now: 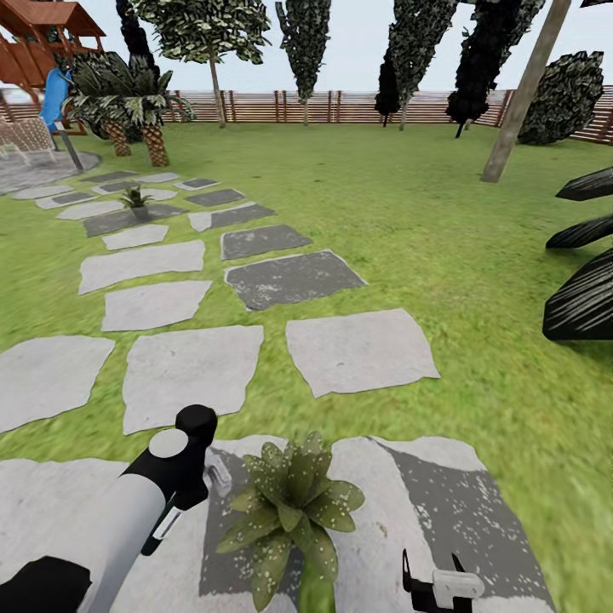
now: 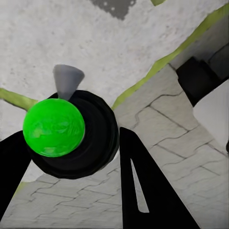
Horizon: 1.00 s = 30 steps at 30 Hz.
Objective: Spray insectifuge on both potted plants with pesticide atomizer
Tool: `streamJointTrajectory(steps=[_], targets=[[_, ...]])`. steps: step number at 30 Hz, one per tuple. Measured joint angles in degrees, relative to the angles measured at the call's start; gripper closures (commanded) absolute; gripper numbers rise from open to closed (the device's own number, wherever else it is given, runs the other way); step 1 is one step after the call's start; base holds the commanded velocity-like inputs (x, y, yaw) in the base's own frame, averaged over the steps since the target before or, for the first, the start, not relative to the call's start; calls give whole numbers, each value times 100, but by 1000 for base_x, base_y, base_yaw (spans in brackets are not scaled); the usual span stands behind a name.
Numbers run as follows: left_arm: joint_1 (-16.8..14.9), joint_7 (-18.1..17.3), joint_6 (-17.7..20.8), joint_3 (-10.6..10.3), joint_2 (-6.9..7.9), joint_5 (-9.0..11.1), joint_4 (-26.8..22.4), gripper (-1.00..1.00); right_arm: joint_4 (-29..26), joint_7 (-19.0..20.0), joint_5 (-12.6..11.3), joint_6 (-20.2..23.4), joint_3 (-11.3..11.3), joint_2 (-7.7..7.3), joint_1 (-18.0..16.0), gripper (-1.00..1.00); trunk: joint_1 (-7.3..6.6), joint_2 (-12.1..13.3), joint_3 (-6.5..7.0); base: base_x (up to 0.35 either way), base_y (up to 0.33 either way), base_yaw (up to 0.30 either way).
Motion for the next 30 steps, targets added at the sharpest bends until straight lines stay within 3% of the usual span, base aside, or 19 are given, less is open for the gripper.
streamJointTrajectory(steps=[4, 15, 20, 22, 26, 30], targets=[[-21, 0, 3, 85, 121, -2, 0, 100, 0, 0, -1, 0, -1, -2, 0, -100, 0, 0, 0, 0, 0, 0], [56, 0, -4, 135, 128, 8, 40, 100, 0, 0, 1, 0, 0, -3, 0, -100, 0, 0, 0, 0, 0, 0], [73, 0, -5, 138, 333, 12, 104, 100, 1, 0, -2, 0, -1, -5, 0, -100, 0, 0, 0, 0, 0, 0], [72, 0, -6, 262, 412, 31, 100, 100, 3, 0, -2, 0, -1, -3, 0, -100, 0, 0, 0, 0, 0, 0], [70, 0, -6, 682, 426, 60, 28, 100, 5, 0, 1, 0, -1, 1, 0, -100, 0, 0, 0, 0, 0, 0], [70, 87, -6, 769, 382, 67, 18, 100, 5, 0, 0, 0, -1, -1, 0, -100, 0, 0, 0, 0, 0, 0]])
